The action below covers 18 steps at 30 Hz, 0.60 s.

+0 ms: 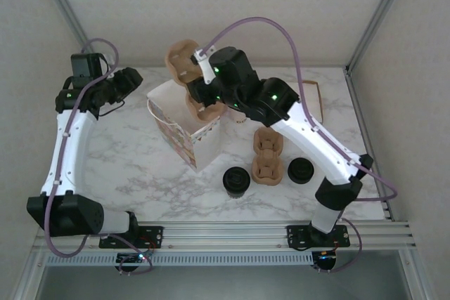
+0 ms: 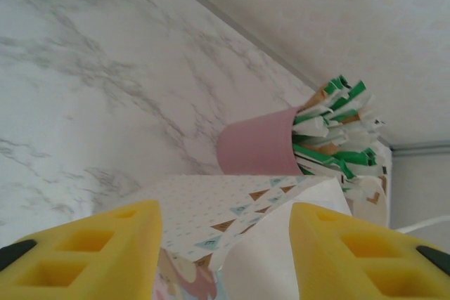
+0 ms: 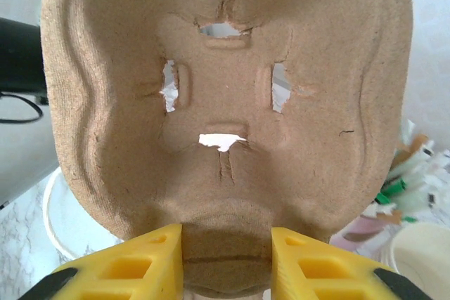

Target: Pack the takeout coffee

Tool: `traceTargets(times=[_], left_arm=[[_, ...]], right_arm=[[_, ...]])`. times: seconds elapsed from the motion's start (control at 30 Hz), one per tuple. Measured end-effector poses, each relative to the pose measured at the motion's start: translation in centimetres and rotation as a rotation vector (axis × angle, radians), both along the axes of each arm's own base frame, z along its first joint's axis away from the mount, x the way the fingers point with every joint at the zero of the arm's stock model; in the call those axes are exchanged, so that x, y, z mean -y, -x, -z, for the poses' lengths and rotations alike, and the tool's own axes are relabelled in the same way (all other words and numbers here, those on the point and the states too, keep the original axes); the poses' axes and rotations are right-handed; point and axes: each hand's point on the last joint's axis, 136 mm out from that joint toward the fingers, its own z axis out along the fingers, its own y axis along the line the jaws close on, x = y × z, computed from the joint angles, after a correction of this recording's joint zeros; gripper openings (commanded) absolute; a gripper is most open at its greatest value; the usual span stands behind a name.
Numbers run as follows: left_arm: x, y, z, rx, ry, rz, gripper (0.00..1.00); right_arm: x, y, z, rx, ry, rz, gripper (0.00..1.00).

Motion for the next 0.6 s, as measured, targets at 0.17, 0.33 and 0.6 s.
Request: traceTargets(times=[0.17,0.33,0.6], left_arm=[[1.2,-0.2,0.9,-0.021,0.05,0.057,0.5],[1.4,0.0,1.3,-0.027,0.047,0.079,0.5],[0.8,0.0,1.9,-0.033,-0.002,0.069,0.5]], right_arm=[[-2.7,-1.3,1.8,-0.004,0.031,-0.03,0.33],[-4.7,-2.4,4.3,-0.01,0.082,-0.052,0.33],[-5.8,-3.0,7.2,-0.031,0.15,-0.072,0.33]])
